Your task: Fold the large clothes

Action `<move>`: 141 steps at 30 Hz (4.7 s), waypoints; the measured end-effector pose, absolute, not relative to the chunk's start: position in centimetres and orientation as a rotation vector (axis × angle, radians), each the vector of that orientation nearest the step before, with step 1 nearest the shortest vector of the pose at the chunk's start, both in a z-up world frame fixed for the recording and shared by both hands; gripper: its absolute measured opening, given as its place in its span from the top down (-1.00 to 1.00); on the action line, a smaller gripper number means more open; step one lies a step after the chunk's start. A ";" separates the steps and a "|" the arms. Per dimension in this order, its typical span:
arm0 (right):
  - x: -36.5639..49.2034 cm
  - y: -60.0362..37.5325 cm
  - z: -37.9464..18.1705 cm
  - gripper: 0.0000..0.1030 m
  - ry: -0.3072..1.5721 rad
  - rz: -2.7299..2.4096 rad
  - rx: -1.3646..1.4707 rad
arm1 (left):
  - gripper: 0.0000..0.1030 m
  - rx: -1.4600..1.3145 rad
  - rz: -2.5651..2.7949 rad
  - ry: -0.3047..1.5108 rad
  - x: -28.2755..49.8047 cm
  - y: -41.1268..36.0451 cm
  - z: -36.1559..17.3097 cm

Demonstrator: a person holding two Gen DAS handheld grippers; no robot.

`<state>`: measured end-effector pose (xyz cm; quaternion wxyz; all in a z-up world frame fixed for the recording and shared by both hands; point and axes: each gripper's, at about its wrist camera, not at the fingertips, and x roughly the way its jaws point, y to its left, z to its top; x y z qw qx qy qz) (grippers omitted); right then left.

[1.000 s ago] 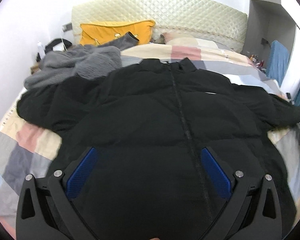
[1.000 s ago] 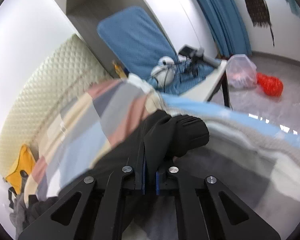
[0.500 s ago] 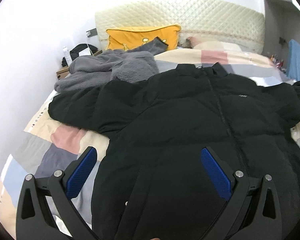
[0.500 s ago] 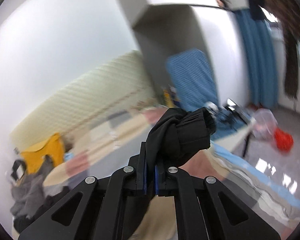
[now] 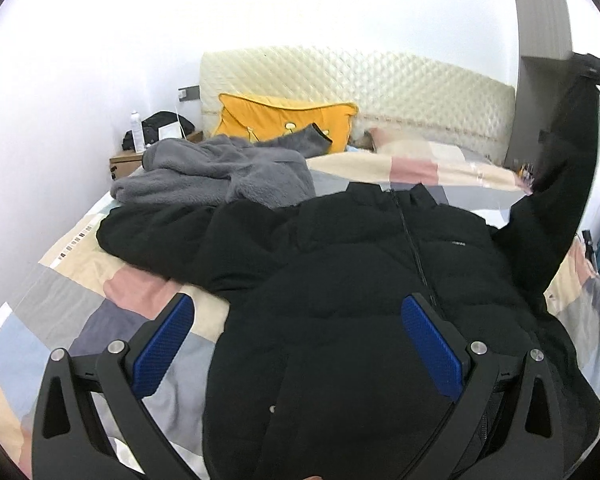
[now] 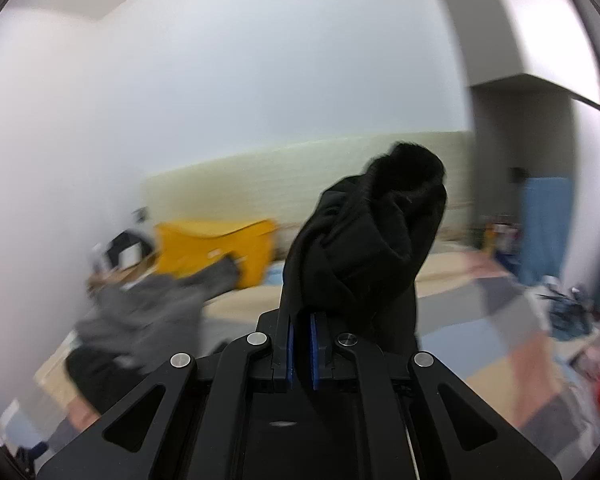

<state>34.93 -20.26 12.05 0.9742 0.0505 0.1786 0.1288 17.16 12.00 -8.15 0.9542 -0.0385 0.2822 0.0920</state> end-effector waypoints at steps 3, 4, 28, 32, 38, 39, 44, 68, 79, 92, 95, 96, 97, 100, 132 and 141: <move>34.8 -13.4 9.9 0.92 0.393 0.362 0.049 | -1.00 -0.100 0.188 0.572 17.0 13.2 -8.2; 34.6 -11.1 9.1 0.92 0.398 0.387 0.034 | -1.00 -0.111 0.191 0.575 17.0 13.6 -8.2; 37.8 10.2 -18.7 0.59 0.844 0.587 -0.064 | -1.00 -0.240 0.267 0.625 18.2 20.7 -11.6; 37.1 10.2 -17.1 -0.52 0.824 0.622 -0.083 | -1.00 -0.240 0.244 0.654 18.8 20.5 -12.3; 34.3 7.0 -13.3 -0.60 0.733 0.648 -0.074 | -1.00 -0.197 0.225 0.632 18.3 18.8 -11.8; 33.9 5.8 -12.8 -0.60 0.717 0.632 -0.083 | -1.00 -0.185 0.215 0.632 18.2 18.2 -11.8; 32.8 -0.9 -10.5 -0.60 0.659 0.535 -0.082 | -1.00 -0.148 0.170 0.631 18.0 15.9 -11.5; 35.5 -24.8 -21.0 -0.60 0.813 0.078 -0.012 | -1.00 -0.032 0.132 0.714 20.4 9.4 -14.0; 36.6 -25.9 -21.6 -0.60 0.756 0.072 0.034 | -1.00 -0.067 0.161 0.741 20.7 10.3 -14.4; 35.6 -26.8 -20.8 -0.62 0.775 0.041 0.077 | -1.00 -0.102 0.133 0.739 20.7 10.6 -14.1; 33.9 -26.5 -19.4 -0.62 0.779 0.055 0.106 | -1.00 -0.113 0.122 0.723 20.3 10.5 -13.6; 32.9 -26.3 -18.4 -0.63 0.771 0.066 0.131 | -1.00 -0.119 0.117 0.718 20.1 10.5 -13.4; 32.3 -26.0 -17.7 -0.64 0.761 0.077 0.147 | -1.00 -0.124 0.111 0.712 19.9 10.4 -13.2; 29.7 -24.7 -15.0 -0.64 0.708 0.118 0.144 | -1.00 -0.126 0.092 0.698 19.5 9.9 -12.8; 10.8 -17.6 -8.8 -0.84 0.441 0.296 0.062 | -1.00 -0.103 0.036 0.696 18.4 7.4 -13.6; 12.6 -18.0 -10.1 -0.99 0.447 0.232 0.057 | -1.00 -0.076 0.012 0.741 19.7 8.3 -13.9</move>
